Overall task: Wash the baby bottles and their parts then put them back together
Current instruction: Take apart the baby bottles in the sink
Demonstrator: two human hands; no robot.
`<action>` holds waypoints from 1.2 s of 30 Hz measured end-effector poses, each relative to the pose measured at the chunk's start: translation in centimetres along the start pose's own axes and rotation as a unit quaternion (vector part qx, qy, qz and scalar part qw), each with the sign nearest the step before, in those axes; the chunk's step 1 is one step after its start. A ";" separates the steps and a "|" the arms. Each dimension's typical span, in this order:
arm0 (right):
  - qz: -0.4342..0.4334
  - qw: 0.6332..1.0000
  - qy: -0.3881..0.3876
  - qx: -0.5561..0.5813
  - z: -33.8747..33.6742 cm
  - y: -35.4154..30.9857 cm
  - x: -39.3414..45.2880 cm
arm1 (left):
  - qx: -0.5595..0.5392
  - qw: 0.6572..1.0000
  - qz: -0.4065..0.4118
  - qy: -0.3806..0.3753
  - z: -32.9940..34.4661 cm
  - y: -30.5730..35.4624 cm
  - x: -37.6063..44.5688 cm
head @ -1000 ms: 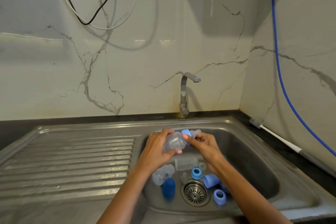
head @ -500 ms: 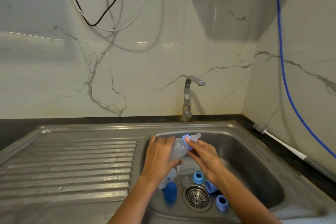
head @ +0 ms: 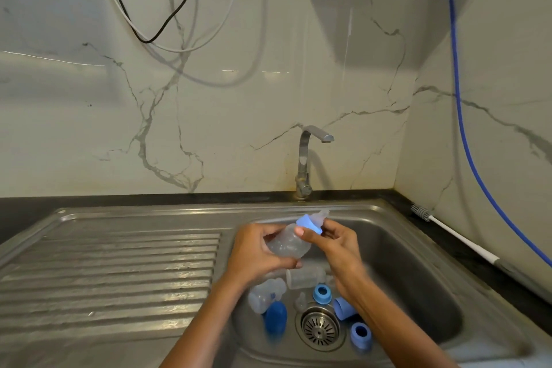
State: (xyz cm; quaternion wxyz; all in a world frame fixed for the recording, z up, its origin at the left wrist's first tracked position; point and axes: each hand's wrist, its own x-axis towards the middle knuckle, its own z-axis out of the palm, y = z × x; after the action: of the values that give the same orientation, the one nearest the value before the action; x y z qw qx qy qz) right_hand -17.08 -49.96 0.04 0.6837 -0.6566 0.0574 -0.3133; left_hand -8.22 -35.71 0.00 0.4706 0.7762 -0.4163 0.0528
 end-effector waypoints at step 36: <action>0.105 0.972 -0.133 -0.162 -1.2 0.4 1.0 | 0.254 0.963 0.065 0.069 0.3 -0.5 -1.2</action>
State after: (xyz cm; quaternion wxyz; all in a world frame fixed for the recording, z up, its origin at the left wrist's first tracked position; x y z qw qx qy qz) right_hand -16.68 -51.52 -0.19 0.5990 -0.7846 0.0842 -0.1362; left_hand -8.76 -35.11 -1.06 0.2808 0.8362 -0.4051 0.2403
